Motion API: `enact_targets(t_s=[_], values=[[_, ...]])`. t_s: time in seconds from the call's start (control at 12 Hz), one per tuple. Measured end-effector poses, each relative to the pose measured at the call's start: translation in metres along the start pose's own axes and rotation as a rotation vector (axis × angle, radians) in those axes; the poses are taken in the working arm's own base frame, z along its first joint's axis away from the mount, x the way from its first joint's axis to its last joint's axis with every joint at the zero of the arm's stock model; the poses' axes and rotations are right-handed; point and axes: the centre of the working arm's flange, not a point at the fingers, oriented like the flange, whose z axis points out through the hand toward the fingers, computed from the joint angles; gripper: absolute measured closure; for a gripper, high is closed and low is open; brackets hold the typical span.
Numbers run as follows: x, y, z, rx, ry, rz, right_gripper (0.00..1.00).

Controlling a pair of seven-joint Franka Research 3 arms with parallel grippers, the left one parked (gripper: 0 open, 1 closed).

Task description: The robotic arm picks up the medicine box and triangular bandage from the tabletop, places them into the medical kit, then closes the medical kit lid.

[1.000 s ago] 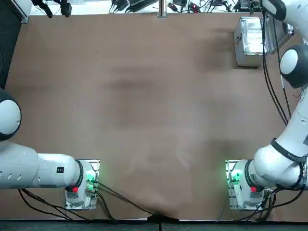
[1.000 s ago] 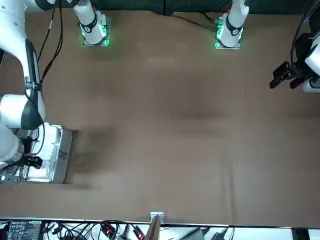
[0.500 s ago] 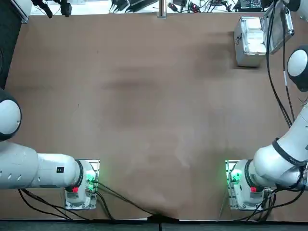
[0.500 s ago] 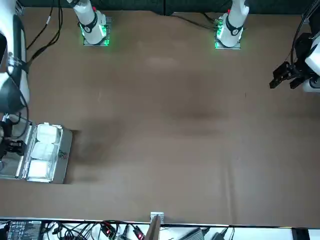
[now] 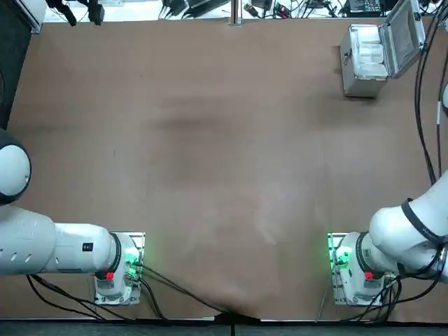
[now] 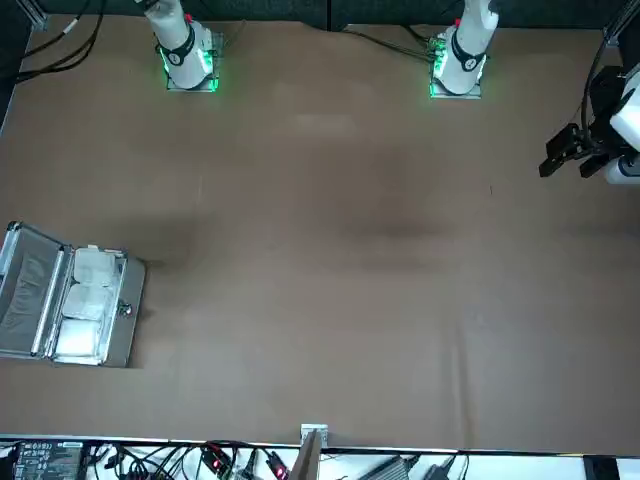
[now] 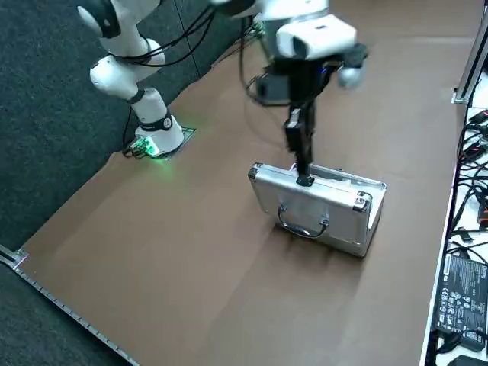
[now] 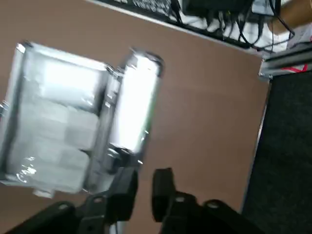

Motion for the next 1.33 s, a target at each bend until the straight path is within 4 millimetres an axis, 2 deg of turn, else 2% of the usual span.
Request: enact_targets(t_s=[0.17, 0.25, 0.42, 0.83, 1.0, 1.33], values=[[-0.018, 0.032, 0.013, 0.014, -0.013, -0.004, 0.89], [-0.024, 0.041, 0.020, 0.031, -0.012, 0.004, 0.89], [-0.029, 0.050, 0.035, 0.080, 0.005, 0.015, 0.99], [-0.027, 0.050, 0.095, 0.261, 0.045, 0.077, 0.99], [-0.024, 0.048, 0.097, 0.313, 0.077, 0.098, 0.99], [-0.009, 0.023, 0.090, 0.335, 0.089, 0.064, 0.99]])
